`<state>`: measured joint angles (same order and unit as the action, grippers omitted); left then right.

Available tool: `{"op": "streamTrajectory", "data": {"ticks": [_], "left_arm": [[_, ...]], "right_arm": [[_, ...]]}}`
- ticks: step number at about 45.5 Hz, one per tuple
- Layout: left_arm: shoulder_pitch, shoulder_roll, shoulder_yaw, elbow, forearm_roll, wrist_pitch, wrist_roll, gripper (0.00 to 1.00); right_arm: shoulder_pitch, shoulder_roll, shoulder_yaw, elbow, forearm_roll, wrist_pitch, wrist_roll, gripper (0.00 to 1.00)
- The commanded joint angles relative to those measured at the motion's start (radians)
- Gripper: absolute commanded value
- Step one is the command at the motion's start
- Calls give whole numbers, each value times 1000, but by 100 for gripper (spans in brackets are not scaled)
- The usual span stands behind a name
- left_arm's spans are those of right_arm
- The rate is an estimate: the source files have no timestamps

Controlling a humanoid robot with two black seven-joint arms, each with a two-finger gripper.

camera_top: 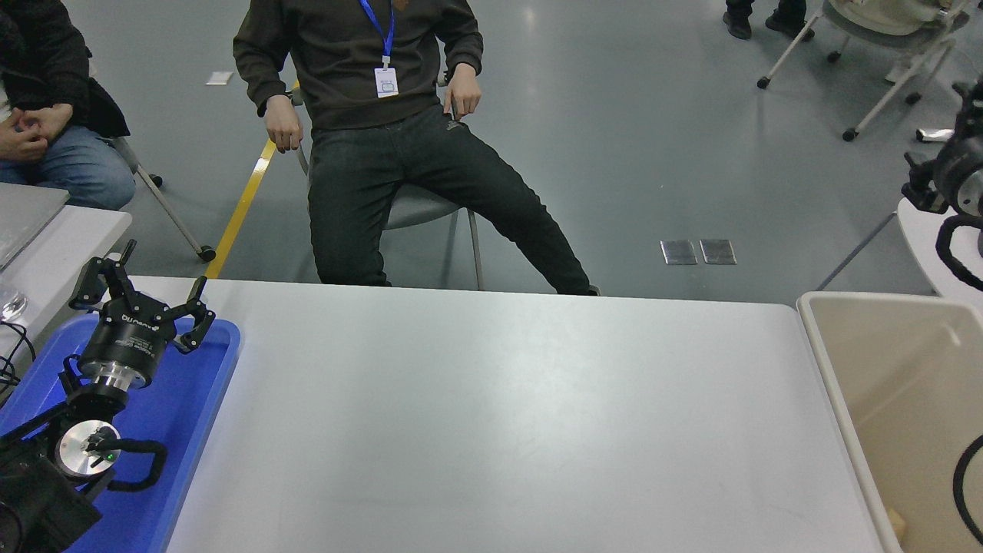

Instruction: Clean the table surface

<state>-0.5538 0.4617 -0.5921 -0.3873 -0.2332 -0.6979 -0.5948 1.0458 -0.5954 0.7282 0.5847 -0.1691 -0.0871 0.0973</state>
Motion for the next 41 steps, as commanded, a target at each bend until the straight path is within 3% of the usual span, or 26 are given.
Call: {"op": "streamTrajectory", "data": {"ticks": [1, 25, 41], "left_arm": [[0, 0, 0, 1, 0, 0, 0, 100], [0, 0, 0, 1, 0, 0, 0, 100], [0, 0, 0, -1, 0, 0, 0, 100]], "right_arm": [[-6, 3, 131, 122, -1, 1, 24, 99], [-299, 100, 148, 205, -7, 9, 265, 99], [-487, 144, 131, 244, -16, 9, 360, 99]]}}
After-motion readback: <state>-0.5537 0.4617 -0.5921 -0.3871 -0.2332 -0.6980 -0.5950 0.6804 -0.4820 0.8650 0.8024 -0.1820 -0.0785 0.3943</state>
